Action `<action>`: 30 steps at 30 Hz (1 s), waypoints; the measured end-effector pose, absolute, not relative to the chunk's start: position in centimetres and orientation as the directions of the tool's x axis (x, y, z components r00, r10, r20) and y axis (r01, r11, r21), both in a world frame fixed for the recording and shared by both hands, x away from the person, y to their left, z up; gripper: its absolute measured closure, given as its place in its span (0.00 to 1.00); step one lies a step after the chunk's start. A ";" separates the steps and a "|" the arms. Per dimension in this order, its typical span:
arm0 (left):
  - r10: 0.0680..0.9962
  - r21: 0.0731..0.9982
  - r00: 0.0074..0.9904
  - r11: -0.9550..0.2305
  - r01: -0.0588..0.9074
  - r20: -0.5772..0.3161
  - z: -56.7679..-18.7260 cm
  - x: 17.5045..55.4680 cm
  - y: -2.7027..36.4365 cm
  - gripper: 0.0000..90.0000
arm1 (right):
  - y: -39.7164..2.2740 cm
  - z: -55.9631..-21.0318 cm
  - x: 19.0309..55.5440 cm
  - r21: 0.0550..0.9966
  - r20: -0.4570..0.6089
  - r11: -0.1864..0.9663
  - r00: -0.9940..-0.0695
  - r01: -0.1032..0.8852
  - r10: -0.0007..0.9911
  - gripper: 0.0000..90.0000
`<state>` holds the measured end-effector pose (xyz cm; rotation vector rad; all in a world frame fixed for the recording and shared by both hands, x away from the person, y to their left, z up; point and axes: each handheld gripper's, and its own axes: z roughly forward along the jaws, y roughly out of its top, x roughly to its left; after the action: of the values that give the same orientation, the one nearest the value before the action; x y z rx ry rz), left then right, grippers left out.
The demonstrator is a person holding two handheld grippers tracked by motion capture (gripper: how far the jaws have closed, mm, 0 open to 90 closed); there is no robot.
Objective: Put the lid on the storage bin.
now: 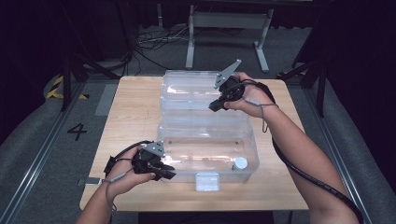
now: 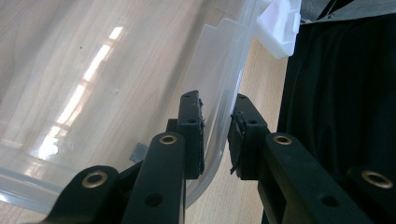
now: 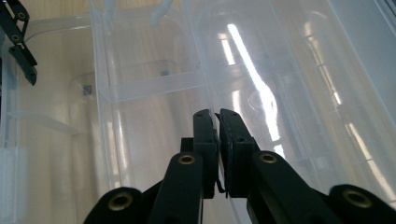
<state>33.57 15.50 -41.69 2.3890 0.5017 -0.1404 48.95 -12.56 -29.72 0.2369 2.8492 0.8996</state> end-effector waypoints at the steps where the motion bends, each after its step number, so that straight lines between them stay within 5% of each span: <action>1: 0.318 0.606 0.919 -0.692 0.392 -0.231 -41.7 33.6 15.5 0.86 | -12.5 -29.7 48.8 0.579 -0.091 0.809 -0.978 0.101 0.187 0.97; 30: 0.319 0.604 0.918 -0.692 0.395 -0.234 -41.7 33.6 15.5 0.85 | -12.8 -28.9 44.5 0.565 -0.140 0.825 -0.984 0.012 0.110 0.99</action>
<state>33.60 15.49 -41.71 2.3887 0.5057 -0.1438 44.51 -12.78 -28.86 0.0956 2.8403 0.8780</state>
